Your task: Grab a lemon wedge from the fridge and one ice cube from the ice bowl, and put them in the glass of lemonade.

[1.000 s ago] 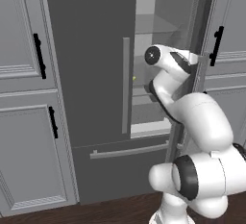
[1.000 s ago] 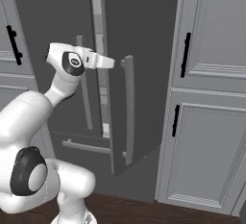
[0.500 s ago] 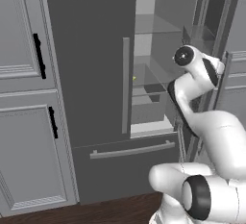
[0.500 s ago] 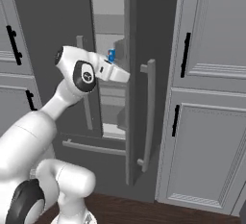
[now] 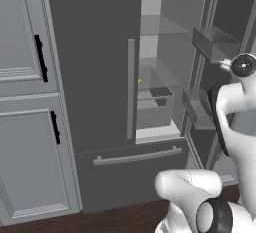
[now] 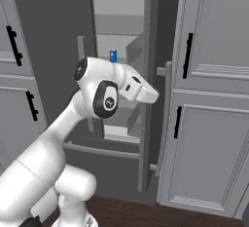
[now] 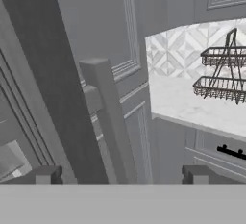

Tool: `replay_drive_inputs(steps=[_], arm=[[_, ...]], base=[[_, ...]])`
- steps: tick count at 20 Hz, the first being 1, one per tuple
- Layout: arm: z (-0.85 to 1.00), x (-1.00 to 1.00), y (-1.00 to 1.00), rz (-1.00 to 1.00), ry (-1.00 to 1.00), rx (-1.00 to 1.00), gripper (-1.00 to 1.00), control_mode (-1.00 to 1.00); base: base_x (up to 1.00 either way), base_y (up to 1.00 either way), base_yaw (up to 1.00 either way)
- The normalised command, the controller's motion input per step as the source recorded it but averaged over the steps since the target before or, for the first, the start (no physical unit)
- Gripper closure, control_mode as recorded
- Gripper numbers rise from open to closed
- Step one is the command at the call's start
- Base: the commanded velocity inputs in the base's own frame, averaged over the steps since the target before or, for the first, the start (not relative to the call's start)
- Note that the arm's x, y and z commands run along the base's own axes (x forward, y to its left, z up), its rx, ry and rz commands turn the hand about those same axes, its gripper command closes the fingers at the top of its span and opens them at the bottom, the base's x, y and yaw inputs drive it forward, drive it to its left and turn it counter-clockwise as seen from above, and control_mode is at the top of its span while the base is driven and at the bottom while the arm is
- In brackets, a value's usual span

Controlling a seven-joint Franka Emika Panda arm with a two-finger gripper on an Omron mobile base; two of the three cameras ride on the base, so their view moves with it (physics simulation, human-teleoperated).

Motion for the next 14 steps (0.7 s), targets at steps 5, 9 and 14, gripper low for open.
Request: replay_drive_inputs(steps=[5, 9, 14], arm=[[0.14, -0.95, 1.00, 0.13, -0.09, -0.09, -1.00, -1.00], [0.21, -0.57, 1.00, 0.25, 0.10, 0.03, -1.00, -1.00], [0.18, -0.15, 1.00, 0.34, 0.26, 0.15, -1.00, -1.00]], base=[[0.00, 0.00, 0.00], [0.00, 0.00, 0.00], [0.00, 0.00, 0.00]])
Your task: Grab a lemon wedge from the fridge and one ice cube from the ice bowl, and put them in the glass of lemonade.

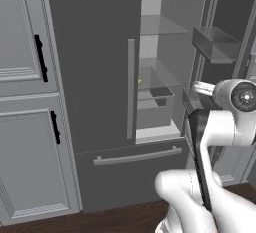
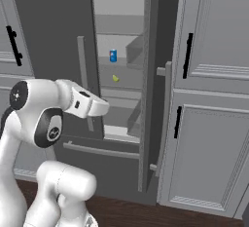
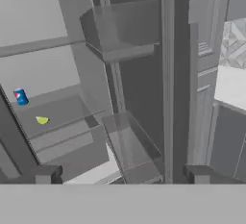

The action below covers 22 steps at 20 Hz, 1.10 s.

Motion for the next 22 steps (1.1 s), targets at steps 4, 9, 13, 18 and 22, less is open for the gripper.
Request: replay_drive_inputs(steps=[4, 9, 13, 18, 22], arm=[[0.17, 0.00, 1.00, 0.41, 0.32, 0.21, -1.00, -1.00], [-0.23, 0.05, 0.93, 0.43, 0.09, 0.17, -1.00, -1.00], [-0.18, 0.96, 0.56, 0.10, -0.08, 0.01, -1.00, -1.00], [-0.07, 1.00, 0.03, -0.09, 0.00, -0.03, -1.00, -1.00], [-0.12, 0.89, 0.38, -0.05, 0.00, 0.00, -1.00, -1.00]], base=[[0.00, 0.00, 0.00], [0.00, 0.00, 0.00], [0.00, 0.00, 0.00], [0.00, 0.00, 0.00], [0.00, 0.00, 0.00]])
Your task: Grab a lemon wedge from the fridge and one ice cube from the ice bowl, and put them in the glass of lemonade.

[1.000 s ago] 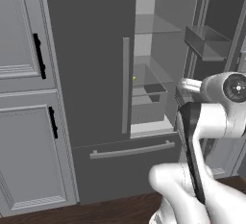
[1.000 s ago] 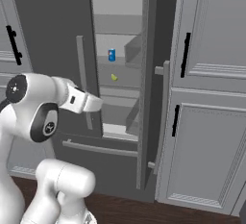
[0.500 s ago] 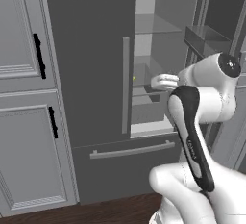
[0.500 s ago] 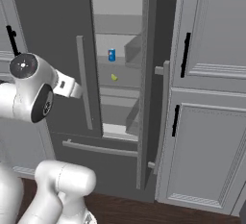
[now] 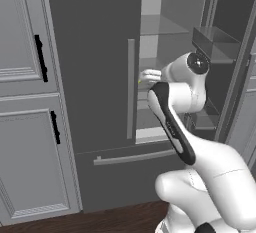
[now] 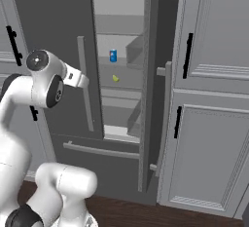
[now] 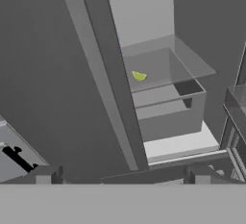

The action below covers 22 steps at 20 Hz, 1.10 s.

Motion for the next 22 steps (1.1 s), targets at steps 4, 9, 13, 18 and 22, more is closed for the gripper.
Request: replay_drive_inputs(steps=[4, 9, 13, 18, 22], arm=[[-0.01, 0.77, 0.20, -0.01, 0.00, 0.00, -1.00, -1.00], [-0.01, 0.84, 0.07, 0.00, 0.01, -0.01, -1.00, -1.00], [-0.17, 0.81, 0.49, 0.00, 0.01, -0.03, -1.00, -1.00], [-0.09, 0.83, 0.14, 0.00, 0.00, -0.01, -1.00, -1.00], [-0.07, 0.72, -0.03, 0.00, 0.00, -0.01, -1.00, -1.00]], base=[[0.00, 0.00, 0.00], [0.00, 0.00, 0.00], [0.00, 0.00, 0.00], [0.00, 0.00, 0.00], [0.00, 0.00, 0.00]])
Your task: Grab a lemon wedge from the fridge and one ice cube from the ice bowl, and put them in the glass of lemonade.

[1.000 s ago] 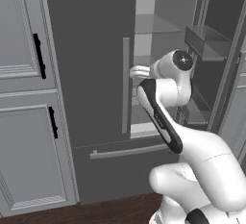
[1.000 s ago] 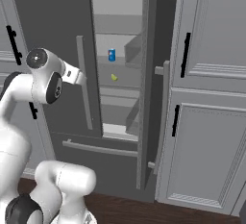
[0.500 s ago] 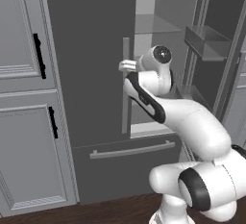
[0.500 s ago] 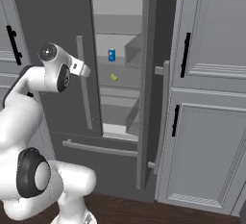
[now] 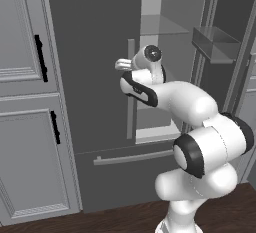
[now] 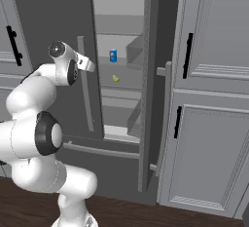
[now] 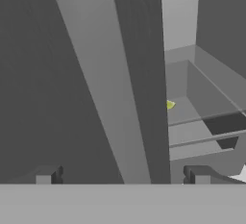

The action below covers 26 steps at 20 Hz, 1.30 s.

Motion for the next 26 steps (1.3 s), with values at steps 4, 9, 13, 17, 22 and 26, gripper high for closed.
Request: replay_drive_inputs(steps=[4, 9, 13, 17, 22, 26], arm=[[-0.08, 0.46, -0.10, 0.00, 0.00, 0.00, -1.00, -1.00], [-0.04, 0.82, 0.00, 0.00, 0.00, -0.01, -1.00, -1.00], [-0.06, 0.61, 0.03, 0.00, 0.00, 0.00, -1.00, -1.00], [-0.04, 0.36, 0.03, 0.00, 0.00, 0.00, 1.00, -1.00], [0.00, 0.00, 0.00, 0.00, 0.00, 0.00, 1.00, -1.00], [0.01, -0.14, 0.02, 0.00, 0.00, 0.00, 1.00, -1.00]], base=[[0.00, 0.00, 0.00], [0.00, 0.00, 0.00], [0.00, 0.00, 0.00], [0.00, 0.00, 0.00], [0.00, 0.00, 0.00], [0.00, 0.00, 0.00]])
